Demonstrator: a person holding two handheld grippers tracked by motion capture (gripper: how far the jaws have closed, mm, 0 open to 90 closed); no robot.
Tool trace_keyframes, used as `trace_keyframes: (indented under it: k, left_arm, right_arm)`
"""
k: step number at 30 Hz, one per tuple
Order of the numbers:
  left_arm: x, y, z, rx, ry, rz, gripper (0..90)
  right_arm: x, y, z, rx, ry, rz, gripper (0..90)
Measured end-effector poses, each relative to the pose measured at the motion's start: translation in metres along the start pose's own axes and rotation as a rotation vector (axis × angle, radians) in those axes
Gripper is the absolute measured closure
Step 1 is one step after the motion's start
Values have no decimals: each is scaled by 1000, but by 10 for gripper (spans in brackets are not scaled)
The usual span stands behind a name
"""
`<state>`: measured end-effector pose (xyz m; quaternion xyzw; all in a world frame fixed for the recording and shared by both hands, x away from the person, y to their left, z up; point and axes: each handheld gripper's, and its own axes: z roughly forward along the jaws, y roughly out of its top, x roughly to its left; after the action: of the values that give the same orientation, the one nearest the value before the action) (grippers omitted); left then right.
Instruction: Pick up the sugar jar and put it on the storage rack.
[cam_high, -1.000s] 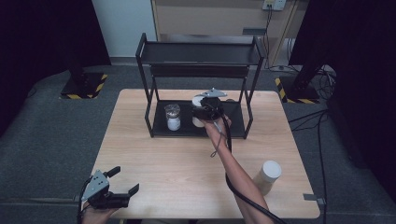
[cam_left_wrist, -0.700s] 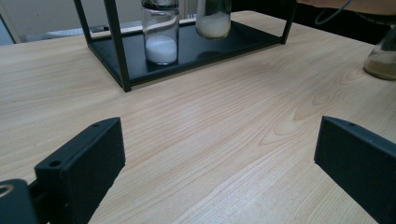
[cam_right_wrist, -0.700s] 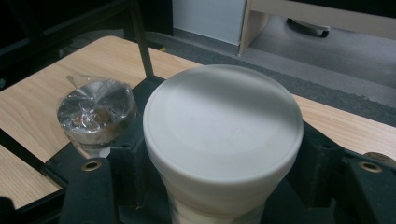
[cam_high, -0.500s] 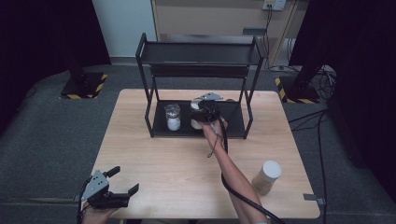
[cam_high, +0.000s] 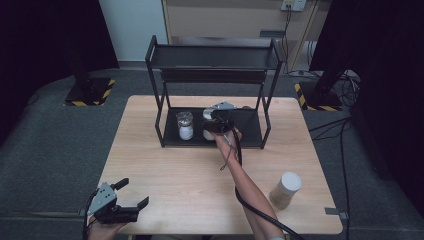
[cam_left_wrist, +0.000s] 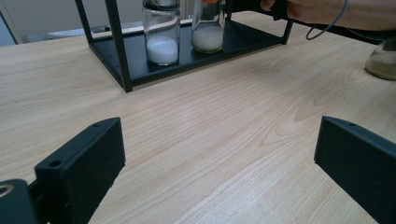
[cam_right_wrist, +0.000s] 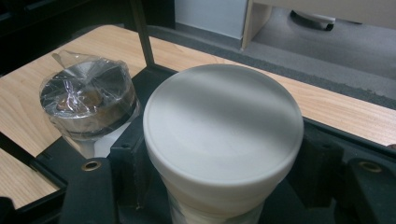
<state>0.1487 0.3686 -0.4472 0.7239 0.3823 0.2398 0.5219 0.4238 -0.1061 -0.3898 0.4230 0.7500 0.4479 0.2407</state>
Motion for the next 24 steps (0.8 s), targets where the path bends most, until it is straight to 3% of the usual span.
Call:
trace_keyframes:
  k: [12,15,18,24]
  left_arm:
    - [0,1,1,6,-4,6,8]
    - [0,1,1,5,-4,8,8]
    - [0,1,1,6,-4,9,8]
    - [-1,1,1,7,-5,12,8]
  right_arm:
    - [-2,-5,-1,-14,4,22,320]
    - [2,-6,-3,-23,-17,24,241]
    - [1,-7,-9,-51,-2,53,151]
    - [1,-8,-34,-117,14,30,101]
